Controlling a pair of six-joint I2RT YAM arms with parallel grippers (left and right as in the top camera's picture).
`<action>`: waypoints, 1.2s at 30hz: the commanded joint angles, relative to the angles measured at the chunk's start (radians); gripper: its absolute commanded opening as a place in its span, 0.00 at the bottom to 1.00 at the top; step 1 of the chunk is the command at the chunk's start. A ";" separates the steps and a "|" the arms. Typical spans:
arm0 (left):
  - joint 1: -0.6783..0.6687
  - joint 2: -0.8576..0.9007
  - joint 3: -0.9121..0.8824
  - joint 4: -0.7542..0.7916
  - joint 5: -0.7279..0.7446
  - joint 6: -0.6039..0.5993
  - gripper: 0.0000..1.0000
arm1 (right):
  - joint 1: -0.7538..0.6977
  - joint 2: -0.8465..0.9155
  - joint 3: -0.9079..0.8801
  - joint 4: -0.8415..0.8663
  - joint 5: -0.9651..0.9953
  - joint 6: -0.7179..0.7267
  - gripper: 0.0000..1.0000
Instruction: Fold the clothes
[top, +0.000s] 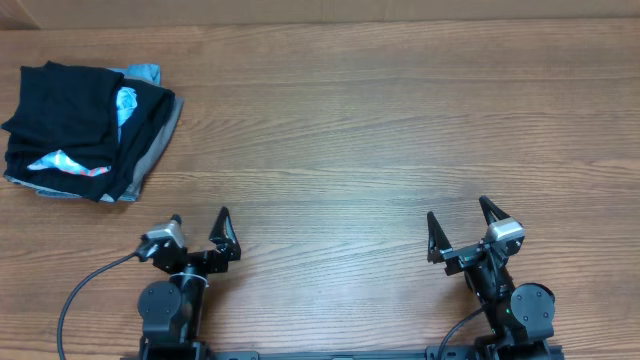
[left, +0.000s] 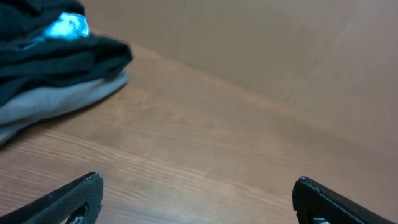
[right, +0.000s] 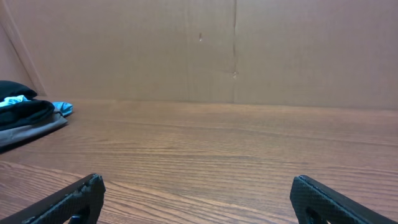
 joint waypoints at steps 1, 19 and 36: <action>-0.038 -0.080 -0.005 -0.034 -0.026 0.285 1.00 | -0.002 -0.008 -0.010 0.005 0.010 0.001 1.00; -0.069 -0.121 -0.005 -0.034 -0.027 0.425 1.00 | -0.002 -0.008 -0.010 0.005 0.010 0.001 1.00; -0.069 -0.121 -0.005 -0.034 -0.027 0.425 1.00 | -0.002 -0.008 -0.010 0.005 0.010 0.001 1.00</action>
